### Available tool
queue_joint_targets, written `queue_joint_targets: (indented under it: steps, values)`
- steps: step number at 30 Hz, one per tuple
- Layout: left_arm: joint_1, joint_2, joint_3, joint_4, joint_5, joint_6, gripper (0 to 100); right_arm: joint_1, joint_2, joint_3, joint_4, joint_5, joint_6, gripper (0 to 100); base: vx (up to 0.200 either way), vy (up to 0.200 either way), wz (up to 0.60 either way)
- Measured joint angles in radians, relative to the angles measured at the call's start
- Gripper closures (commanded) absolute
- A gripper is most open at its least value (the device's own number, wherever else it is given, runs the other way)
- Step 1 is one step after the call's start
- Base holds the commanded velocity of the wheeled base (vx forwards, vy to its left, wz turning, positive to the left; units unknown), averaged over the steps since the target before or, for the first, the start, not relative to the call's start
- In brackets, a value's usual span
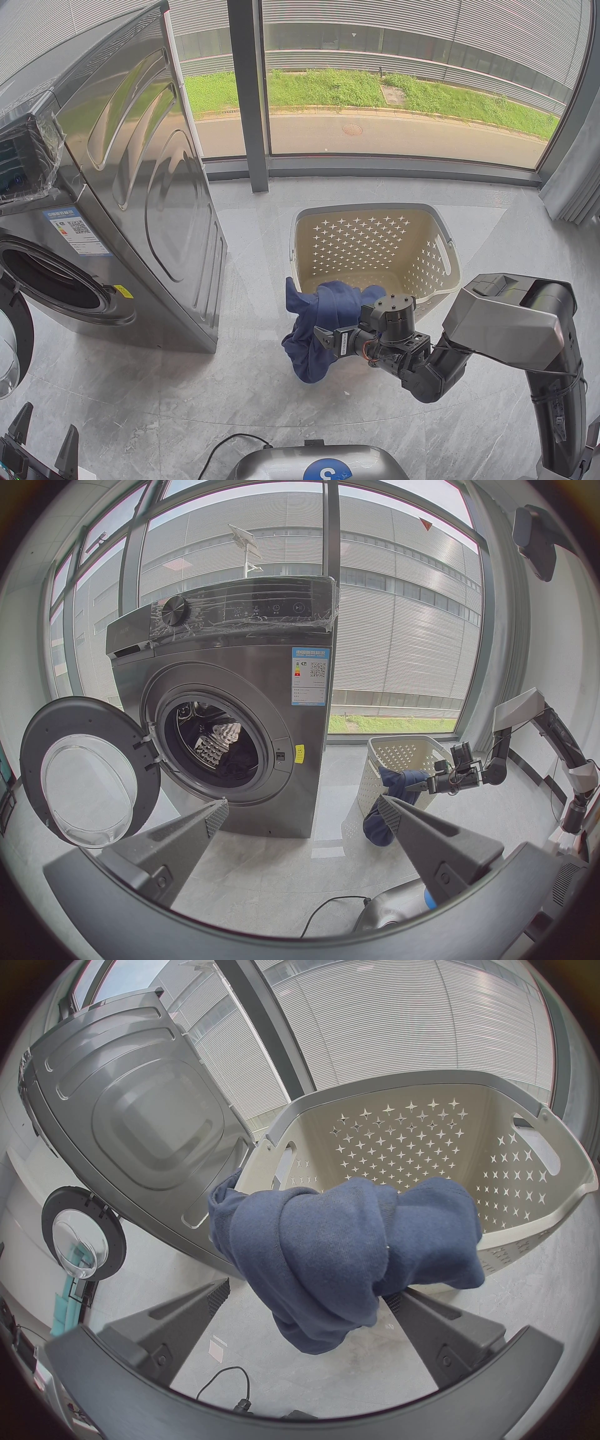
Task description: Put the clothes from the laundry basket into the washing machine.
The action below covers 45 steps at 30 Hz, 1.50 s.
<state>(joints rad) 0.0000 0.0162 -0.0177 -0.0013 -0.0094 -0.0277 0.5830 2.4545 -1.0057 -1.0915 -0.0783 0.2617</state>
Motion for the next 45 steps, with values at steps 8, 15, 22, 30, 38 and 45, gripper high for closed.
queue_joint_targets:
  steps: [8, 15, 22, 30, 38, 45]
  values:
    - [0.000, 0.000, 0.000, 0.000, 0.001, -0.001, 0, -0.001, 0.041, -0.054, -0.001, -0.028, -0.003, 0, 0.000, 0.000, 0.00]
    - [0.000, 0.000, 0.000, 0.000, 0.004, -0.002, 0, 0.004, 0.068, -0.085, -0.030, -0.043, -0.003, 100, 0.000, 0.000, 0.00]
    - [0.000, 0.000, 0.000, 0.000, 0.005, -0.003, 0, 0.011, 0.076, -0.087, -0.051, -0.043, -0.001, 100, 0.000, 0.000, 0.00]
    - [0.000, 0.000, 0.000, 0.000, 0.007, -0.004, 0, 0.019, 0.057, -0.034, -0.096, -0.040, -0.001, 100, 0.000, 0.000, 0.00]
    - [0.000, 0.000, 0.000, 0.000, 0.007, -0.006, 0, 0.033, -0.131, 0.142, -0.174, -0.006, -0.012, 100, 0.000, 0.000, 0.00]
    - [0.000, 0.000, 0.000, 0.000, 0.008, -0.008, 0, 0.047, -0.433, 0.350, -0.205, 0.027, -0.015, 100, 0.000, 0.000, 0.00]
